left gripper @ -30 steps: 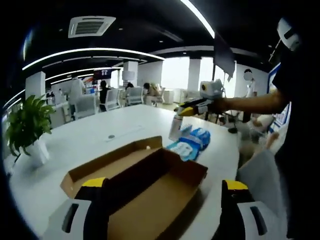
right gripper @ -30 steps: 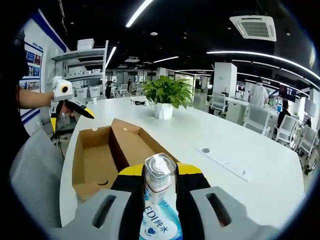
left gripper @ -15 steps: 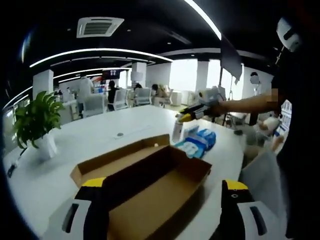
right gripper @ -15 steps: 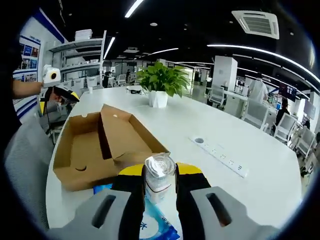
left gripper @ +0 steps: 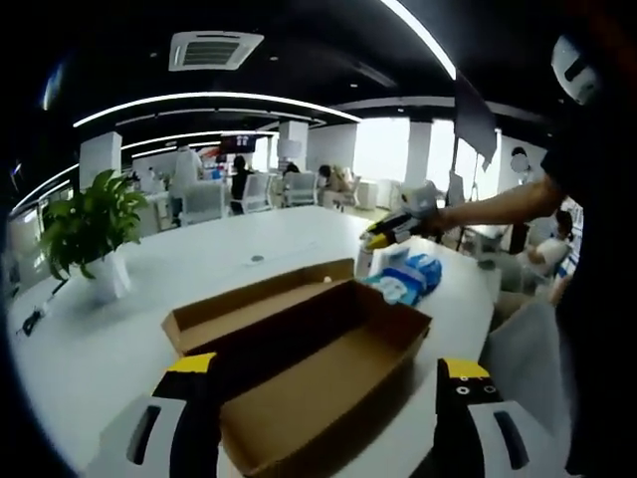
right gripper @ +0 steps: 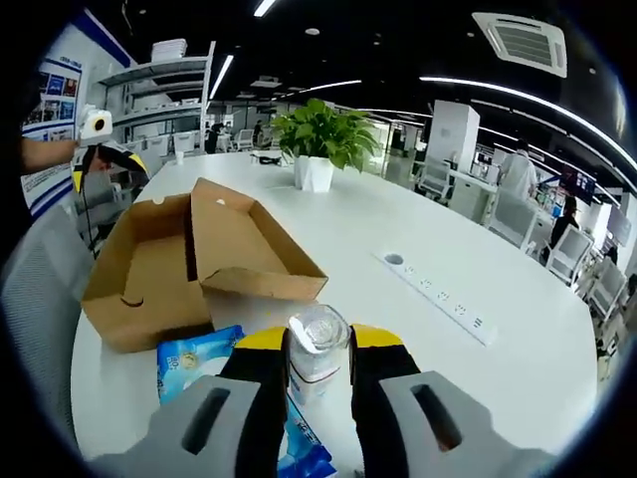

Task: Operate the shoe box by opening the lid, removing the specified soft item, and placing it in the target area until the item is outside and the box remains undamaged.

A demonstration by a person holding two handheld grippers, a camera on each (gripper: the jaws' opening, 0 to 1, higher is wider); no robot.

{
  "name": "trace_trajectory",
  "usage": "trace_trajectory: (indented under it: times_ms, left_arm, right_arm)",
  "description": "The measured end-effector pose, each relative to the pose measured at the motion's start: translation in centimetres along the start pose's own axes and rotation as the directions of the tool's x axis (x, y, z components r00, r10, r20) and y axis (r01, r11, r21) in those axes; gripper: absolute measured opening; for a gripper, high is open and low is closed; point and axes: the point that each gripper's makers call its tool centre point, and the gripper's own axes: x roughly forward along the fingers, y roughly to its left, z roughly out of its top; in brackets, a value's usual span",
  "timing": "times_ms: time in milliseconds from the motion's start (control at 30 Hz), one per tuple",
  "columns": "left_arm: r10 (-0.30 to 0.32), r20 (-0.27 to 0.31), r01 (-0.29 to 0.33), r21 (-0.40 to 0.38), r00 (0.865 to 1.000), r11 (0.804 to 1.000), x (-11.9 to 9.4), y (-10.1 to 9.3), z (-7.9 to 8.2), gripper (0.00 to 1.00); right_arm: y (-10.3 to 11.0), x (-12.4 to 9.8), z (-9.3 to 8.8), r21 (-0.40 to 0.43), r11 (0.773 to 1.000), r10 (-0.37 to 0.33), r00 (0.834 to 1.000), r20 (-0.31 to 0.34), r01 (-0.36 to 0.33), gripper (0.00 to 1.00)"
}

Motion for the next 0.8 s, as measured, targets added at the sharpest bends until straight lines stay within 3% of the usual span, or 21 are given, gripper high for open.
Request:
trace_trajectory:
  times_ms: [200,433,800]
  left_arm:
    - [0.025,-0.011,-0.025,-0.012,1.000,1.000,-0.3,0.6,-0.5,0.89]
    - [0.034,-0.028,-0.035,-0.021,0.999,0.999,-0.4,0.7,-1.3,0.87]
    - [0.039,-0.029,-0.039,-0.015,0.999,0.999,-0.4,0.6,-1.1,0.86]
  right_arm:
    - [-0.1,0.5,-0.9,-0.014,1.000,0.000,1.000,-0.021,0.000,0.20]
    - [-0.4,0.4,-0.9,-0.020,1.000,-0.015,1.000,-0.027,0.014,0.22]
    - [-0.2,0.2,-0.9,-0.037,0.999,-0.021,0.999,-0.041,0.020,0.25]
